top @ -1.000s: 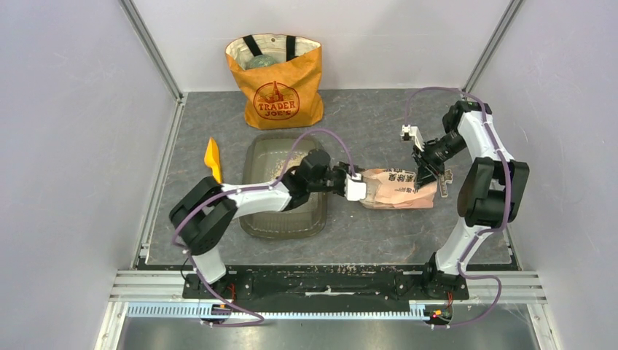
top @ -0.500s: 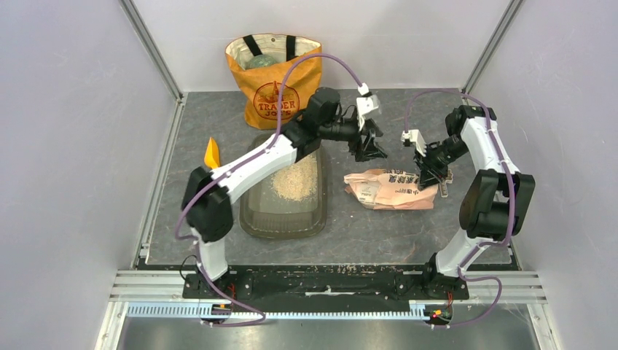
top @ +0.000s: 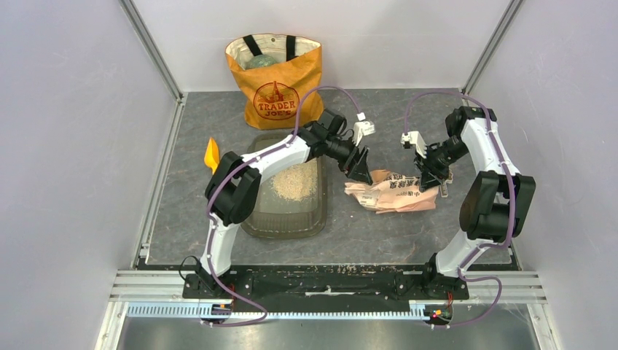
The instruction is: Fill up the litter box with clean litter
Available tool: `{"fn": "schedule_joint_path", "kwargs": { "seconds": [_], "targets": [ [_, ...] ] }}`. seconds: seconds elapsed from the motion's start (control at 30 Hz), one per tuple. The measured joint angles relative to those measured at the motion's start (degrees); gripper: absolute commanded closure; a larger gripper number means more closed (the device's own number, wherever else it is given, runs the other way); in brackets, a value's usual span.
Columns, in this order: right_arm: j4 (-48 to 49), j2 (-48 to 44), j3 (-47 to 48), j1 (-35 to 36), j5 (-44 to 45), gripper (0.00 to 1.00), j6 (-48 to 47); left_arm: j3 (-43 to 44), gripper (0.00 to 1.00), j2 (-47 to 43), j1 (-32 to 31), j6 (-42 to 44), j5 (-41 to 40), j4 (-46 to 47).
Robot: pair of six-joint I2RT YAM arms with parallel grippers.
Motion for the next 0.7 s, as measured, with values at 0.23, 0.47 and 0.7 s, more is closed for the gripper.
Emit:
{"fn": "schedule_joint_path", "kwargs": {
  "seconds": [0.23, 0.47, 0.7],
  "targets": [
    [-1.2, 0.0, 0.5, -0.1, 1.3, 0.47, -1.0, -2.3, 0.16, -2.0, 1.2, 1.5, 0.0, -0.2],
    [-2.8, 1.1, 7.9, 0.7, -1.9, 0.22, -1.5, -16.3, 0.13, -18.6, 2.0, 13.1, -5.3, 2.9],
    [-3.2, 2.5, 17.6, 8.1, -9.7, 0.18, 1.6, -34.6, 0.14, -30.9, -3.4, 29.2, -17.7, 20.3]
  ]
}}
